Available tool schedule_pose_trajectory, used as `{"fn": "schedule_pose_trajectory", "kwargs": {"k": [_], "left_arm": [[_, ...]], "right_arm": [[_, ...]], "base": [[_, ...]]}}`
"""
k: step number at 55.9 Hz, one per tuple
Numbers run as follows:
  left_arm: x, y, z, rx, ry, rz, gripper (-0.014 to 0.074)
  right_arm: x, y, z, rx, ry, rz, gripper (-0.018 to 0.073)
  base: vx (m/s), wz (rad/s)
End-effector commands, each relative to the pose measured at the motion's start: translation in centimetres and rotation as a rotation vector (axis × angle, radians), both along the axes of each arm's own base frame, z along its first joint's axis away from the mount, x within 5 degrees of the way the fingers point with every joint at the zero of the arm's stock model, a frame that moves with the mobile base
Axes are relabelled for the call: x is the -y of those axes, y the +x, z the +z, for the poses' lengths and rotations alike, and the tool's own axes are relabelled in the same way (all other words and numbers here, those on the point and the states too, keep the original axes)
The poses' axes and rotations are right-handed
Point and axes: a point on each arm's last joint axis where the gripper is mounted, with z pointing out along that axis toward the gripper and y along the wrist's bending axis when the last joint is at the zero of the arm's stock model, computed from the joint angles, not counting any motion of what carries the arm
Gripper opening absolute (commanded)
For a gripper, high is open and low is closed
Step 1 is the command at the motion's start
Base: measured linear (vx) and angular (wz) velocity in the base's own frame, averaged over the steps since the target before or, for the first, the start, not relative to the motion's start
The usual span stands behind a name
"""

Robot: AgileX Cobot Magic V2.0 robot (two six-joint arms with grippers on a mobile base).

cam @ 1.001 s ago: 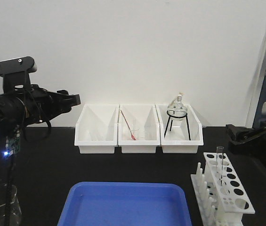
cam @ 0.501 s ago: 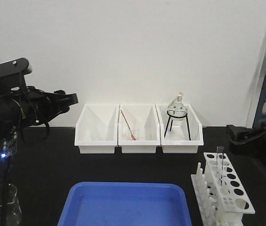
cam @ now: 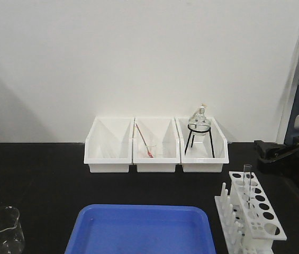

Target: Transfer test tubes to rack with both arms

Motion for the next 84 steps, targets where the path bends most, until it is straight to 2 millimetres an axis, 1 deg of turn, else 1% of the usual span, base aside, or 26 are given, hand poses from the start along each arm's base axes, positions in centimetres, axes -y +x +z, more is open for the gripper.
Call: {"fn": "schedule_pose_trajectory", "kwargs": {"k": [1,4,9,16,21,25,29,33,38,84], "left_arm": [[-0.5,-2.7,1.2,0.259,0.061,-0.061,0.0196],[-0.8,-4.3,0.2,0.29,0.083,-0.07,0.011],[-1.2,-6.7,-2.5,0.289,0.168,-0.094,-0.0013],[-1.8,-10.0,-6.2,0.296,0.325,-0.125,-0.001],[-2.5,-12.1,-8.7,0.327,0.408,-0.103,-0.001],[-2.9,-13.4,-10.2,0.361,0.408,-0.054,-0.0009],[-3.2,-14.2,-11.8,0.378,0.394,-0.02,-0.0009],[-3.3,-14.9,-13.1,0.444,0.381,0.008,-0.0009],[-3.4,-15.7,-13.1,0.465,0.384,0.017,-0.0009],[-3.4,-15.6,-13.2,0.444,0.382,0.012,-0.0009]], "right_arm": [[-0.2,-0.4,2.4,0.122,0.013,0.026,0.0572],[-0.2,-0.4,2.4,0.122,0.013,0.026,0.0572],[-0.2,-0.4,2.4,0.122,0.013,0.026,0.0572],[-0.2,-0.4,2.4,0.122,0.013,0.026,0.0572],[-0.2,-0.4,2.4,0.122,0.013,0.026,0.0572],[-0.2,-0.4,2.4,0.122,0.013,0.026,0.0572],[-0.2,-0.4,2.4,0.122,0.013,0.026,0.0572],[-0.2,-0.4,2.4,0.122,0.013,0.026,0.0572],[-0.2,-0.4,2.4,0.121,0.013,0.025,0.0572],[-0.1,-0.4,2.4,0.118,0.012,0.024,0.0572]], "base": [[0.0,0.0],[0.0,0.0],[0.0,0.0],[0.0,0.0],[0.0,0.0],[0.0,0.0],[0.0,0.0],[0.0,0.0],[0.0,0.0],[0.0,0.0]]}}
